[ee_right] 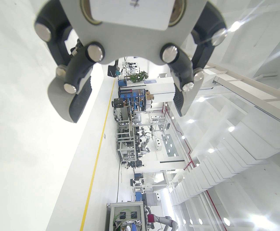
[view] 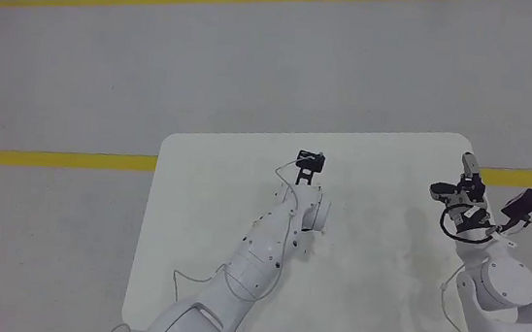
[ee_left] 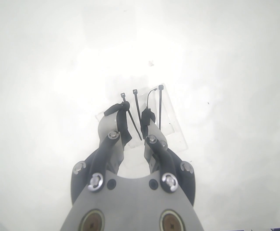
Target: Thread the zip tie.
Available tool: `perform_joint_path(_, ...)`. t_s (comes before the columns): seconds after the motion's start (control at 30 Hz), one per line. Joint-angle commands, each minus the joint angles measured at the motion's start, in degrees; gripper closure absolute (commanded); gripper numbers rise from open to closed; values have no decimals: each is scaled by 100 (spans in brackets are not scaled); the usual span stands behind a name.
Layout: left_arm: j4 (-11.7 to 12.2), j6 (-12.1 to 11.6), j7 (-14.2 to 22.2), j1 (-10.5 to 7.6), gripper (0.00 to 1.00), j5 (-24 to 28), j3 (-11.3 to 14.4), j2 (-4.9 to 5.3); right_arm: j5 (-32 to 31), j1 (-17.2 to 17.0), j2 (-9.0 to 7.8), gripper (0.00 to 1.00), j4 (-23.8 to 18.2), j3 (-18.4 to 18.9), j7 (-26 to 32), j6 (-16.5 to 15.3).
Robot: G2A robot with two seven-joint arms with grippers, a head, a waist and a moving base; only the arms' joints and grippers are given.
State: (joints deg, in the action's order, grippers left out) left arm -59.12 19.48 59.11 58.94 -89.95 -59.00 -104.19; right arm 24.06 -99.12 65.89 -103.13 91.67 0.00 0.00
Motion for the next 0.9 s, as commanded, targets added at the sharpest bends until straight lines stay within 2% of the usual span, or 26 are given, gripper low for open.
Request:
perform_joint_path(0.0,16,0,-13,-7,84,0,-12,-11,0,0,0,0,0,0,0,0)
perform_joint_path(0.4,-68,0,-96,42,83,0,-47,-21,0,0,0,0,0,0,0,0)
perform_joint_path(0.87,-324,0,-49,150,84,0,-35,67,0,0,0,0,0,0,0,0)
